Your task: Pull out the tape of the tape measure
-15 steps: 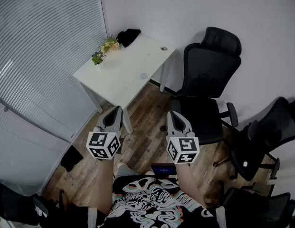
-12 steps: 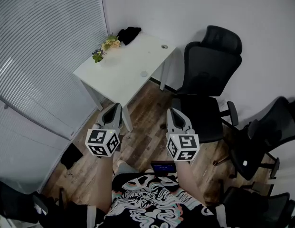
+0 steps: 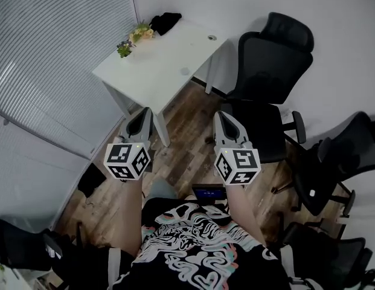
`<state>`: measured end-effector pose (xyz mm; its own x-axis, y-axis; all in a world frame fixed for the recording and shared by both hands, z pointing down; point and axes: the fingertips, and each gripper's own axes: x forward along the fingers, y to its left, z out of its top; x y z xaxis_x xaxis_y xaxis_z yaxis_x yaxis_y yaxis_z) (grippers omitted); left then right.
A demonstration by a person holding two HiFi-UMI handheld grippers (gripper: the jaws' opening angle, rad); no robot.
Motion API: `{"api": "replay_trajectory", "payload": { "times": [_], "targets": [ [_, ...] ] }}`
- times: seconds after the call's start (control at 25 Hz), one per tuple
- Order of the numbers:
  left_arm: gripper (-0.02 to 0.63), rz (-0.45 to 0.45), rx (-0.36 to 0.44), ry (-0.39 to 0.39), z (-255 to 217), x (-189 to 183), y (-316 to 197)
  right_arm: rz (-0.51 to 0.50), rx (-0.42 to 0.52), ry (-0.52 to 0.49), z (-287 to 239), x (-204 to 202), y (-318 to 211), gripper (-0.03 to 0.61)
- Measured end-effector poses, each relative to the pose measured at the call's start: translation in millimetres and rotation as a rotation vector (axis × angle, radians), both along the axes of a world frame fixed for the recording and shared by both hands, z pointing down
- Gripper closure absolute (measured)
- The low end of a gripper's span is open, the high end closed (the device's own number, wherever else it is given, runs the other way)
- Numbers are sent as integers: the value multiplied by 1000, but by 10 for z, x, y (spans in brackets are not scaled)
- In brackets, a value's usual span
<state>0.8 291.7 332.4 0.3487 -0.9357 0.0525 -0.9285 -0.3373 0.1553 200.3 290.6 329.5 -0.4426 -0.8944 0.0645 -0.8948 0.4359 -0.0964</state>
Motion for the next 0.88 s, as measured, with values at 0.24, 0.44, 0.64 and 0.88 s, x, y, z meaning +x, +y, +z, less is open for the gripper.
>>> {"api": "replay_trajectory", "payload": {
  "times": [0.24,0.44,0.64,0.88],
  "targets": [
    [537,11,5,82,102,-74,-60,-39,-37,-16,178,-107,-77,479],
    [521,12,-33,85,334,-152,-383,-29,-81,23,400,-188,-380,477],
    [508,52,-85,103,591,-145,-889,-15,-159,54,676,-230,-832,480],
    [508,84,-138,95,801,-263,-1725,2,-211,96,872,-374,-1615,477]
  ]
}}
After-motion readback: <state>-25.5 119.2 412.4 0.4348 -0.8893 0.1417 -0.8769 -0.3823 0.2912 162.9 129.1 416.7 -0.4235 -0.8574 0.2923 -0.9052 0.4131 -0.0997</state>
